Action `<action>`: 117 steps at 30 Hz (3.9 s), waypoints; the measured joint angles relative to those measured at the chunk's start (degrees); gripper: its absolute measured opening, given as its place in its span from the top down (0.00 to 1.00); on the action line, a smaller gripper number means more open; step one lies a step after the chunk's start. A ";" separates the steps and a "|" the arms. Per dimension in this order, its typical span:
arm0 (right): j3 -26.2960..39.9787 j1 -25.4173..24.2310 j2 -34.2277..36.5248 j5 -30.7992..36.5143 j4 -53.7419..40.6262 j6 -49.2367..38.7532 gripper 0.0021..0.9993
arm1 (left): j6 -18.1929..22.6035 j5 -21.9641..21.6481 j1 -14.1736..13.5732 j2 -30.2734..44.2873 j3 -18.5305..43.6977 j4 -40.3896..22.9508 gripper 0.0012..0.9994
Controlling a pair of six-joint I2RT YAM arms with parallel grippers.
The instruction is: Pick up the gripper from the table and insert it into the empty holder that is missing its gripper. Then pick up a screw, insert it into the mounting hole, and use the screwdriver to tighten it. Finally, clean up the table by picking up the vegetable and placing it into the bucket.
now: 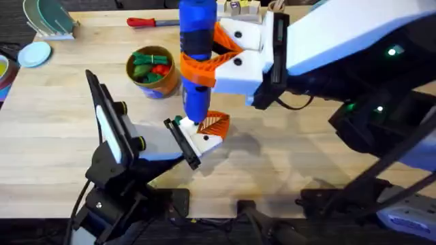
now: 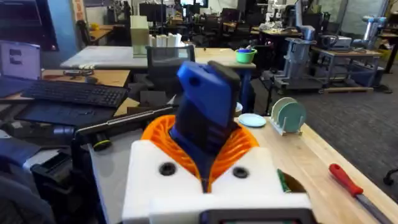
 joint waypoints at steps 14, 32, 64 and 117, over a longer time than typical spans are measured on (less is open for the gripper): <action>-0.37 -7.72 -1.41 -0.50 16.24 4.41 0.98 | 0.00 0.01 0.00 -0.01 0.00 0.03 0.99; -0.63 -33.65 5.47 31.88 -26.05 -47.47 0.98 | 0.00 -0.03 0.00 0.00 0.00 0.03 0.99; 2.78 -32.36 26.63 52.72 -39.35 -72.80 0.48 | 0.00 -0.03 0.00 -0.01 0.00 0.03 0.99; 1.46 -17.81 0.01 45.35 -44.52 -22.63 0.01 | -18.64 -27.02 0.00 17.14 35.31 -38.97 0.01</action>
